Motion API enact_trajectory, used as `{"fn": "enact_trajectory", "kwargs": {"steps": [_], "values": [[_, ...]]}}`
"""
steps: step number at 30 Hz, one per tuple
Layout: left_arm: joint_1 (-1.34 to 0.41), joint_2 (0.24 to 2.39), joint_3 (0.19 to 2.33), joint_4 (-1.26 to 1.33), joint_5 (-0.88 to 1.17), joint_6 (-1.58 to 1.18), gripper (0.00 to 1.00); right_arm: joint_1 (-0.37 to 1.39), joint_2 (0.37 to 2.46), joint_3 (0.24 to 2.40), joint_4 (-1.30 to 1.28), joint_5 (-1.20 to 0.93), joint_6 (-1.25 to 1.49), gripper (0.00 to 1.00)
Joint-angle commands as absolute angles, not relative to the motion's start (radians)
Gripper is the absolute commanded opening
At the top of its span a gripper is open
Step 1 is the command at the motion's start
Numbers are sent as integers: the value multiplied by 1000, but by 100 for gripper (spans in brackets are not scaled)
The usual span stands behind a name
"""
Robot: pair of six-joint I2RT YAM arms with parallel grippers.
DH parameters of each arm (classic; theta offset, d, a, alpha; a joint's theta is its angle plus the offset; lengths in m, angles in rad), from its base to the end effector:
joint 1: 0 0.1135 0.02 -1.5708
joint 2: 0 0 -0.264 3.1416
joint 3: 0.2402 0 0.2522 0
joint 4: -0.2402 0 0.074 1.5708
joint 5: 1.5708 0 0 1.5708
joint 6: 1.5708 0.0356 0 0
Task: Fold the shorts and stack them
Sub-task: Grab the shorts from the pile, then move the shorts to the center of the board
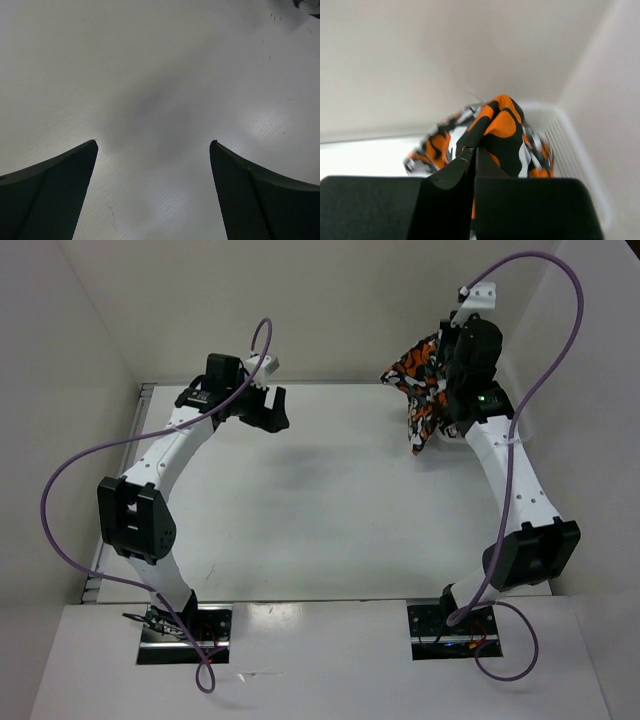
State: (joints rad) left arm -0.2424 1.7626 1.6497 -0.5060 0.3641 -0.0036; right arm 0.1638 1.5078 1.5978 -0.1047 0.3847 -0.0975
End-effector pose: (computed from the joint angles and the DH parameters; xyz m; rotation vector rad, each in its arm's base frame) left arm 0.3929 -0.1102 0.3424 0.4659 2.1434 -0.5371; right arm 0.3464 0.0437 0.4572 0.0937 1.5873 -0.2530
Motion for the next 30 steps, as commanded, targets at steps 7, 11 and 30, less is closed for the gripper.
{"fn": "enact_trajectory", "kwargs": {"steps": [7,11,30], "values": [[-218,1691,1686,-477,397,0,99,421,1578,2001,-133,46,-440,0],[-173,1632,1640,-477,388,0,99,547,1676,2172,-254,-21,-355,0],[-86,1416,1117,-477,39,0,99,397,1784,1753,-354,-179,-118,87]]}}
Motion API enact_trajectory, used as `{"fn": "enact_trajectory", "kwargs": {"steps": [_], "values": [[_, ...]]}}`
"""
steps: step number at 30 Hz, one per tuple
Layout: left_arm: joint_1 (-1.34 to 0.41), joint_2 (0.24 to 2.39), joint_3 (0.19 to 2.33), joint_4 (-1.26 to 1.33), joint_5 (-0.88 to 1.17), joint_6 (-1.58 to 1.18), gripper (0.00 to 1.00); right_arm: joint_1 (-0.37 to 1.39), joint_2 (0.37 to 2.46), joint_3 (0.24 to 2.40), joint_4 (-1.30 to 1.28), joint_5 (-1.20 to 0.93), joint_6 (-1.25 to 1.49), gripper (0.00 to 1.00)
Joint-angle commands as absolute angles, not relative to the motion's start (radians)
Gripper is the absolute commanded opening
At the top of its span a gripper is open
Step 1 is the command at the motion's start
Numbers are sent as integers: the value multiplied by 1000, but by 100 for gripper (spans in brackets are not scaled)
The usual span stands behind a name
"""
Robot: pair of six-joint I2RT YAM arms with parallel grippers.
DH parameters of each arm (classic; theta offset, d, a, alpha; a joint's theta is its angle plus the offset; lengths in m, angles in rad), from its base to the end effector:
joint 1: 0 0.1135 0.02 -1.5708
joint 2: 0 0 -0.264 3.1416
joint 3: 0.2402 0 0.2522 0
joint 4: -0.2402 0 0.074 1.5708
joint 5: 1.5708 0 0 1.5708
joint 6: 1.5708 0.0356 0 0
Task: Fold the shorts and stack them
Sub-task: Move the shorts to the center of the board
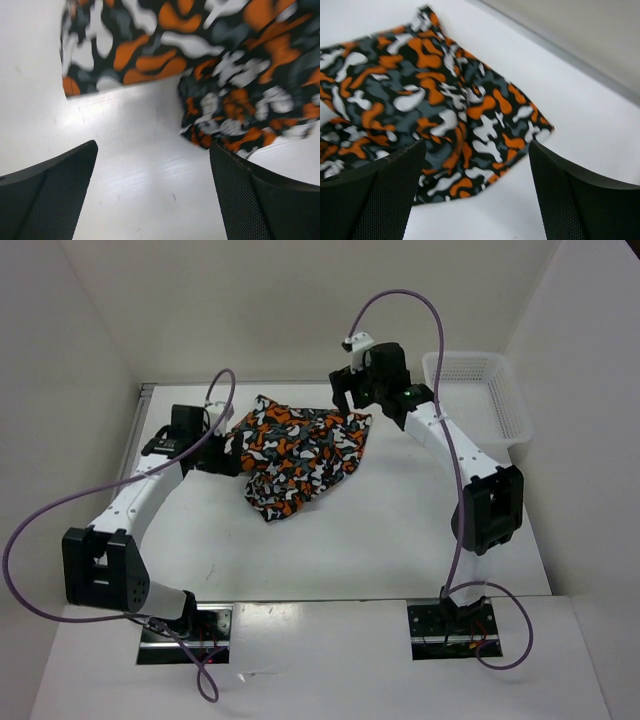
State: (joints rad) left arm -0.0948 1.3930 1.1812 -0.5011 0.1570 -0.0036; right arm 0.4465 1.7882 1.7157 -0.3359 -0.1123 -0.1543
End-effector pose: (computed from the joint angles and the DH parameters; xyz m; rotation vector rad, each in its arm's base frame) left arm 0.3061 -0.0347 0.3091 0.1861 2.2761 -0.2306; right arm 0.3825 0.1875 0.3699 -0.6582 1.8768 0.3006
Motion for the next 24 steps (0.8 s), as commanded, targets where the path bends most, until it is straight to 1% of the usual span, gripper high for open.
{"fn": "enact_trajectory", "kwargs": {"steps": [1,3,4,5,6,7,8,9,11,13,16,17,20,22,24], "values": [[-86,1434,1099,-454,10,0,99,411,1773,1753,-388,-214,-138,87],[-39,1465,1083,-384,-23,0,99,468,1773,1740,-399,-273,-120,86],[-23,1518,1109,-383,-23,0,99,485,1773,1706,-399,-290,-89,85],[-6,1552,1142,-383,-5,0,99,515,1773,1686,-399,-301,-74,85],[20,1633,1184,-408,30,0,99,525,1773,1663,-399,-320,-60,83],[31,1670,1228,-425,56,0,99,525,1784,1617,-399,-321,-28,82],[31,1704,1305,-458,86,0,99,525,1784,1593,-399,-334,-9,82],[40,1762,1339,-474,131,0,99,525,1784,1548,-399,-344,-9,79],[40,1795,1377,-483,188,0,99,525,1761,1502,-399,-356,-9,79],[40,1795,1353,-445,274,0,99,525,1752,1433,-399,-383,-9,79],[49,1825,1329,-402,328,0,99,544,1740,1353,-399,-402,-44,79],[49,1841,1328,-402,353,0,99,545,1740,1339,-384,-411,-44,81],[49,1905,1341,-413,362,0,99,570,1767,1328,-365,-445,-95,83],[49,1914,1341,-422,362,0,99,613,1781,1354,-365,-445,-130,83],[49,1934,1341,-422,338,0,93,646,1810,1364,-365,-399,-152,83]]}}
